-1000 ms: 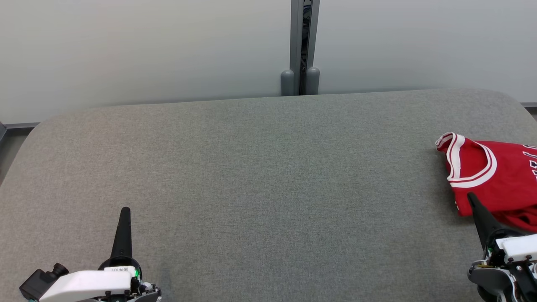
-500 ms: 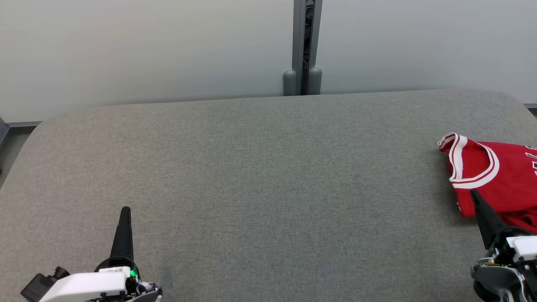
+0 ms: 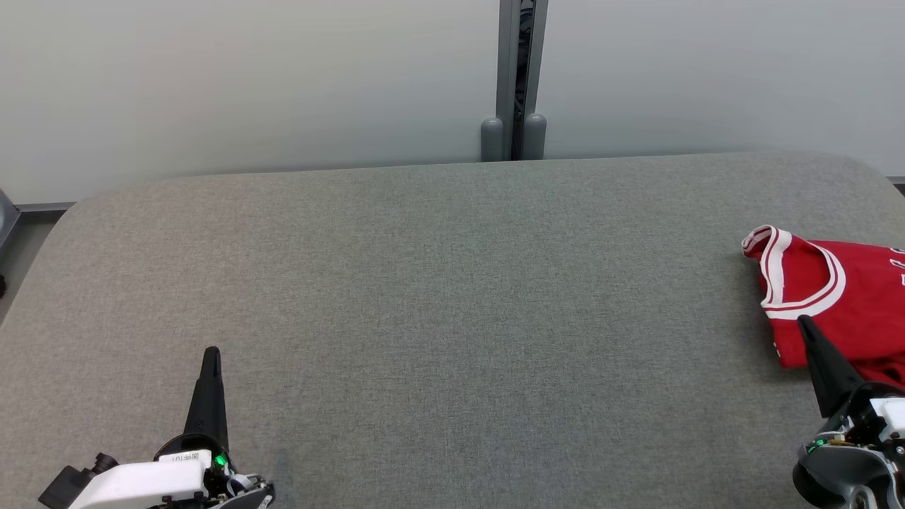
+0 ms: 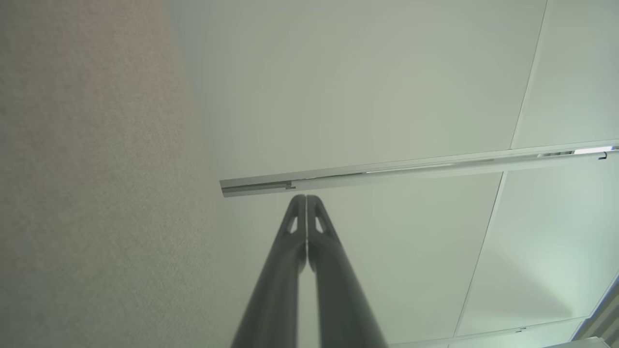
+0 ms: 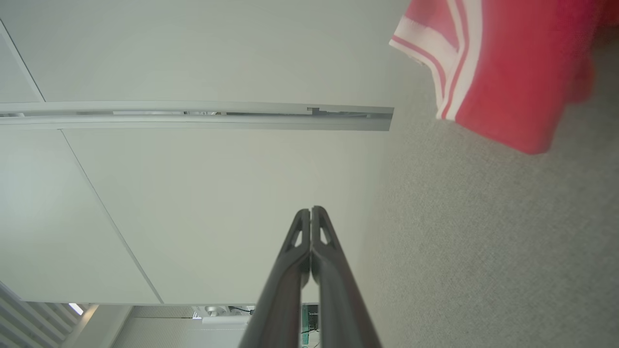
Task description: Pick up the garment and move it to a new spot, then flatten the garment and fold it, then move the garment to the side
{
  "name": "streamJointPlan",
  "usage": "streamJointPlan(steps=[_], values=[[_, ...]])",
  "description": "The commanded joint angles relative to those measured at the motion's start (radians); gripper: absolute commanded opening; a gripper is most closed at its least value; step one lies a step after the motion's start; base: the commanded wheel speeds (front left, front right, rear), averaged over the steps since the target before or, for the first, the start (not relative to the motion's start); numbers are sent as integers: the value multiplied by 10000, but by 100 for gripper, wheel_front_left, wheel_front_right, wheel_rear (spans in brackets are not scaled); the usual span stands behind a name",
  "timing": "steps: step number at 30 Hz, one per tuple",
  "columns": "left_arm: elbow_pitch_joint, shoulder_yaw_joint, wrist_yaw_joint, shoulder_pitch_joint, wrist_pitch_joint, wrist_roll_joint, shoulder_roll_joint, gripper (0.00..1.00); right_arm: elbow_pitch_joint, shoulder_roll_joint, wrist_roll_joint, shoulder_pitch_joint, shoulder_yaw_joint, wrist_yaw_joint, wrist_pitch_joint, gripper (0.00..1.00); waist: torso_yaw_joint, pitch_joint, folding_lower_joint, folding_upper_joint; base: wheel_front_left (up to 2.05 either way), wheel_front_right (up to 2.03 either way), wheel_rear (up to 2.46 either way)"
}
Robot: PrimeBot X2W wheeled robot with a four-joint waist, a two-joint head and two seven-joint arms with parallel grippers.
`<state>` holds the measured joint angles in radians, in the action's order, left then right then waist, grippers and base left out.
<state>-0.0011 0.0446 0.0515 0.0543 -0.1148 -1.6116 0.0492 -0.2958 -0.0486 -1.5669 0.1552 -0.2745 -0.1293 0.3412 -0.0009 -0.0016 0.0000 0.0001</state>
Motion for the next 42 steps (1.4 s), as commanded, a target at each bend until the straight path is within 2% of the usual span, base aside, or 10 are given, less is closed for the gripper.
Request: streamJointPlan(steps=[1, 42], values=[[-74, -65, 60, 62, 13, -158, 3, 0, -2, -28, -194, 113, -51, -23, 96, 0, 6, 0, 0, -1, 0, 0, 0], [-63, -60, 59, 59, 13, -118, 9, 0, -1, -31, -157, 91, -41, -23, 85, 0, 6, 0, 0, -1, 0, 0, 0]])
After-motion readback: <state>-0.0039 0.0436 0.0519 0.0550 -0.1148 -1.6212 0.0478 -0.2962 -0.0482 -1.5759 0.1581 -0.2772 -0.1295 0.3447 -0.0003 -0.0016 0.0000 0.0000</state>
